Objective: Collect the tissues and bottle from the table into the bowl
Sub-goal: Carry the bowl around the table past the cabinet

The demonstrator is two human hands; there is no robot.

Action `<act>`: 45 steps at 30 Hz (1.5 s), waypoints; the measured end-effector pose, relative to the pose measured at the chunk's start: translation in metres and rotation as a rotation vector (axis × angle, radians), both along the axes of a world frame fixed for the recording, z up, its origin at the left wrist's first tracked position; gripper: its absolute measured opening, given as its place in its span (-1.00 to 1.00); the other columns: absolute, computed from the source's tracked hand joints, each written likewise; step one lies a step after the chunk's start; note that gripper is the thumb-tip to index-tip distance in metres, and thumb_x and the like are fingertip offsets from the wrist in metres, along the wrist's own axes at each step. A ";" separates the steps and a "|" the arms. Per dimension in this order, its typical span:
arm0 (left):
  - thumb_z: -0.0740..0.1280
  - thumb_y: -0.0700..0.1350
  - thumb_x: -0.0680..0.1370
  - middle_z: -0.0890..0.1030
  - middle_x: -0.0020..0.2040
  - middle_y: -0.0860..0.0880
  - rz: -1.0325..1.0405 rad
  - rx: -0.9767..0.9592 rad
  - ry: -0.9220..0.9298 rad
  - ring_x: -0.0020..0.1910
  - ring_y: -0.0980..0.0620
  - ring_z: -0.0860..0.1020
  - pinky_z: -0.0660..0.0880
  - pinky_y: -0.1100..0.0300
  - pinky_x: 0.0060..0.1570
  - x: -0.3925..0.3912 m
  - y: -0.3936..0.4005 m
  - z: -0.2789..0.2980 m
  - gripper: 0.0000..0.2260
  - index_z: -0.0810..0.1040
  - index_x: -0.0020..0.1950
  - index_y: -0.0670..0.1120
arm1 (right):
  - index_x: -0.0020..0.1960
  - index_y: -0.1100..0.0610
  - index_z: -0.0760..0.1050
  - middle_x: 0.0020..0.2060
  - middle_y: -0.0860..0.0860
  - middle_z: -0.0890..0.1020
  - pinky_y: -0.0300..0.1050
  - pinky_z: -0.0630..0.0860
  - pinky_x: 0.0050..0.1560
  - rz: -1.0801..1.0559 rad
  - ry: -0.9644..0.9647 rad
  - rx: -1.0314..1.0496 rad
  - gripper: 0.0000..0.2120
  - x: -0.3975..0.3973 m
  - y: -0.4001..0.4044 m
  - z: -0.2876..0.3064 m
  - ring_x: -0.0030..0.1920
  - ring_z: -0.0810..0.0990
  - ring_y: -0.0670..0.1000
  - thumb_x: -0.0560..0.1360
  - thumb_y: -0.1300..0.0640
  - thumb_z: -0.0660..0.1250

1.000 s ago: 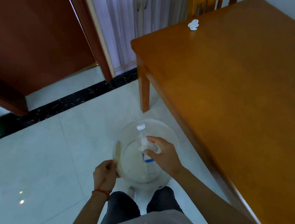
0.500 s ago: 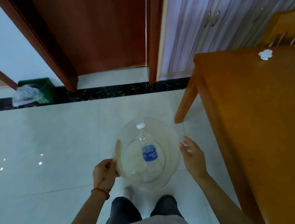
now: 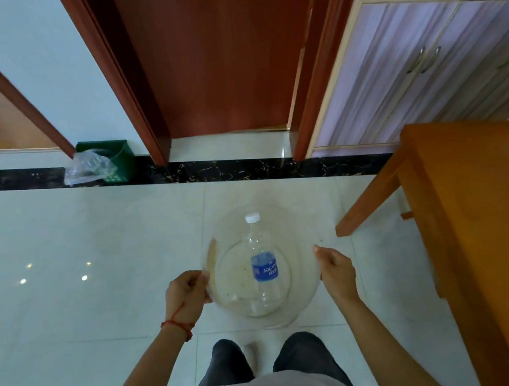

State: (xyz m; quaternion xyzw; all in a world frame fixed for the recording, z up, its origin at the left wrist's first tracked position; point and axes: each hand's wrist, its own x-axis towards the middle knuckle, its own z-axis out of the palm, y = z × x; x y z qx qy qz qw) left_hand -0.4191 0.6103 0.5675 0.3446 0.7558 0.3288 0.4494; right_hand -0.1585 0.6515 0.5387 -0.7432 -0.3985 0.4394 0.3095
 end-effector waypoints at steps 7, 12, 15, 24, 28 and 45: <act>0.28 -0.14 0.51 0.62 -0.27 -0.17 0.048 -0.018 -0.048 -0.31 -0.11 0.61 0.62 -0.02 -0.16 -0.017 0.052 -0.007 -0.88 0.56 -0.19 -0.11 | -0.34 0.14 0.41 -0.40 0.03 0.51 -0.21 0.38 -0.30 -0.038 -0.050 0.014 -0.66 -0.020 0.046 0.001 -0.32 0.47 0.00 0.53 -0.03 0.20; 0.30 -0.11 0.50 0.62 -0.24 -0.21 0.096 -0.023 -0.090 -0.26 -0.11 0.59 0.59 0.29 -0.38 -0.008 0.107 -0.017 -0.85 0.59 -0.15 -0.18 | -0.27 0.28 0.47 -0.31 0.20 0.59 -0.07 0.46 -0.18 -0.059 -0.066 0.022 -0.60 -0.014 0.101 -0.006 -0.28 0.52 0.07 0.53 -0.03 0.18; 0.31 -0.11 0.50 0.62 -0.25 -0.21 0.127 -0.024 -0.089 -0.26 -0.13 0.59 0.60 0.28 -0.40 0.001 0.148 -0.023 -0.81 0.60 -0.10 -0.23 | -0.25 0.27 0.47 -0.30 0.18 0.59 -0.04 0.48 -0.14 -0.057 -0.068 0.035 -0.62 -0.008 0.144 -0.008 -0.24 0.55 0.10 0.53 -0.03 0.18; 0.27 -0.06 0.51 0.59 -0.33 -0.07 0.192 0.016 0.001 -0.31 -0.06 0.58 0.56 0.03 -0.09 0.024 0.268 -0.006 -0.79 0.60 -0.11 -0.18 | -0.31 0.17 0.42 -0.40 0.06 0.52 -0.07 0.46 -0.20 -0.059 -0.008 0.078 -0.67 0.009 0.260 -0.008 -0.31 0.49 0.04 0.53 -0.02 0.20; 0.25 -0.03 0.52 0.62 -0.30 -0.15 0.205 0.043 0.045 -0.24 -0.14 0.58 0.47 0.10 -0.09 0.029 0.318 -0.001 -0.75 0.60 -0.08 -0.19 | -0.25 0.23 0.47 -0.37 0.09 0.55 -0.08 0.49 -0.19 -0.086 -0.004 0.095 -0.67 0.009 0.303 -0.006 -0.32 0.52 0.04 0.53 0.00 0.20; 0.27 -0.03 0.51 0.57 -0.40 -0.08 -0.168 0.049 0.093 -0.32 -0.08 0.54 0.41 0.25 -0.31 0.004 0.582 -0.010 -0.79 0.53 -0.32 0.00 | -0.33 0.18 0.41 -0.46 0.00 0.47 -0.19 0.40 -0.30 -0.415 -0.028 0.056 -0.71 -0.017 0.480 -0.013 -0.41 0.44 -0.03 0.53 0.11 0.21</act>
